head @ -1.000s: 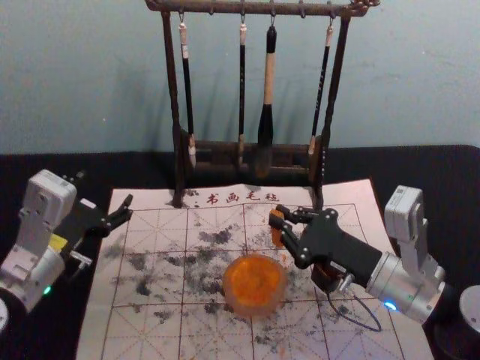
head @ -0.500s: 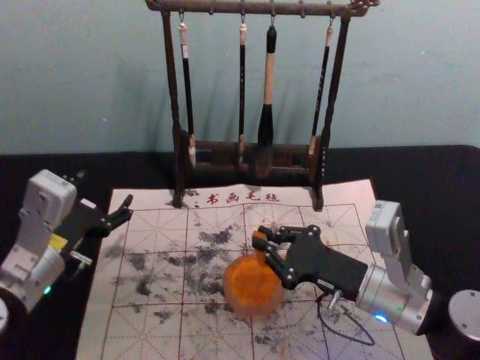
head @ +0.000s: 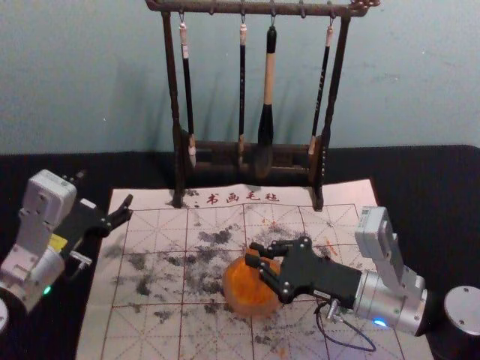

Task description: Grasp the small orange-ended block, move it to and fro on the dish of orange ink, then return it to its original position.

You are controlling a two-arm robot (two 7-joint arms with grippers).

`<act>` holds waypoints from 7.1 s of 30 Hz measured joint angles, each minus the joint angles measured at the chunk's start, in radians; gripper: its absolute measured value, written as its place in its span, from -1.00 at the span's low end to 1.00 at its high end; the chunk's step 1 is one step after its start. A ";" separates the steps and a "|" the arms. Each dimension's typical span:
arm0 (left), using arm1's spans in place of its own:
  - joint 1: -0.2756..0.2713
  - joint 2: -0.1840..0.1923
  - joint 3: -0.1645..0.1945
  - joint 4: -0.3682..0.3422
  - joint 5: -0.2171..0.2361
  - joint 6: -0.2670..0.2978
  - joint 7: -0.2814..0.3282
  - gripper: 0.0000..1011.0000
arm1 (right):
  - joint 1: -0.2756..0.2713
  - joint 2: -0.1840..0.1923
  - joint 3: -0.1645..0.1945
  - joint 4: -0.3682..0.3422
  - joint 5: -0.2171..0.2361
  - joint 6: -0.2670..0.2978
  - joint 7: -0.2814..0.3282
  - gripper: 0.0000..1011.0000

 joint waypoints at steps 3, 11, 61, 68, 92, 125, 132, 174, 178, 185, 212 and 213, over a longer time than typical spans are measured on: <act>0.000 0.000 0.000 0.000 0.000 0.000 0.000 0.98 | 0.008 0.003 -0.010 0.008 0.001 0.009 0.010 -0.84; 0.000 0.000 0.000 0.000 0.000 0.000 0.000 0.98 | 0.029 0.000 -0.036 0.032 0.002 0.018 0.028 -0.84; 0.000 0.000 0.000 0.000 0.000 0.000 0.000 0.98 | 0.112 -0.037 -0.050 0.143 -0.032 0.027 -0.004 -0.84; 0.000 0.000 0.000 0.000 0.000 0.000 0.000 0.98 | 0.066 0.007 -0.043 0.071 -0.033 0.046 -0.008 -0.84; 0.000 0.000 0.000 0.000 0.000 0.000 0.000 0.98 | 0.045 0.026 -0.080 0.010 -0.029 0.067 0.020 -0.84; 0.000 0.000 0.000 0.000 0.000 0.000 0.000 0.98 | 0.108 0.005 -0.057 0.096 -0.069 0.077 -0.022 -0.84; 0.000 0.000 0.000 0.000 0.000 0.000 0.000 0.98 | 0.070 0.031 -0.056 0.036 -0.055 0.094 -0.010 -0.84; 0.000 0.000 0.000 0.000 0.000 0.000 0.000 0.98 | 0.161 -0.040 -0.094 0.137 -0.082 0.088 -0.021 -0.84; 0.000 0.000 0.000 0.000 0.000 0.000 0.000 0.98 | 0.150 -0.025 -0.079 0.126 -0.081 0.091 -0.029 -0.84; 0.000 0.000 0.000 0.000 0.000 0.000 0.000 0.98 | 0.111 0.013 -0.058 0.076 -0.067 0.103 -0.032 -0.84; 0.000 0.000 0.000 0.000 0.000 0.000 0.000 0.98 | 0.077 0.023 -0.106 0.001 -0.059 0.103 0.012 -0.84; 0.000 0.000 0.000 0.000 0.000 0.000 0.000 0.98 | 0.077 0.023 -0.106 0.001 -0.059 0.103 0.012 -0.84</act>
